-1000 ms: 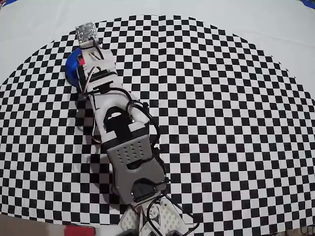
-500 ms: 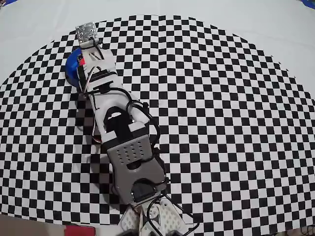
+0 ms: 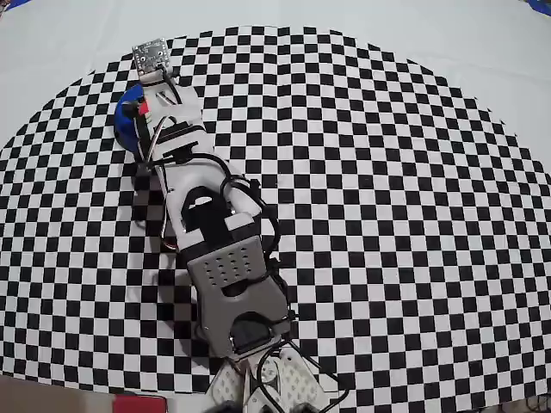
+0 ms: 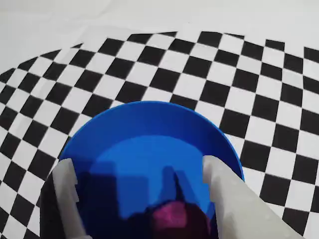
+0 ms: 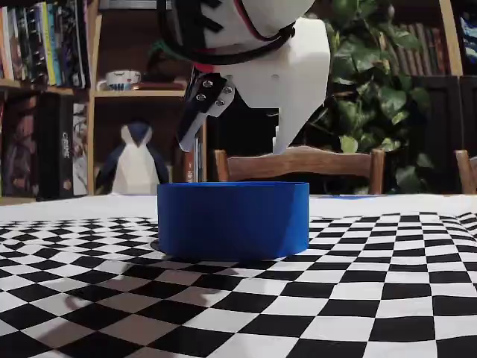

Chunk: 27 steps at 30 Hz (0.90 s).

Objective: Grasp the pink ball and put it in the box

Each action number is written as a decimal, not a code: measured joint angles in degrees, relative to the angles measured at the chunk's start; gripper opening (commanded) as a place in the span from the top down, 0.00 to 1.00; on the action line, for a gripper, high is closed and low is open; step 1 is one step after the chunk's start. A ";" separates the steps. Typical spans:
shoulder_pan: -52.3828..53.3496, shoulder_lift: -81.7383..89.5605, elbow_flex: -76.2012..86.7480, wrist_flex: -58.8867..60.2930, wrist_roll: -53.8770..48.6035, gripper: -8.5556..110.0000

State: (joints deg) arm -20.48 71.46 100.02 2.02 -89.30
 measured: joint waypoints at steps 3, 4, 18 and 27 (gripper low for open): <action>0.00 0.62 0.00 0.00 3.08 0.68; 0.00 1.41 0.00 0.00 4.75 0.68; 12.57 26.10 16.00 0.00 34.89 0.69; 26.46 45.53 36.12 0.00 54.14 0.71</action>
State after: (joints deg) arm 5.98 116.98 136.14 2.02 -35.16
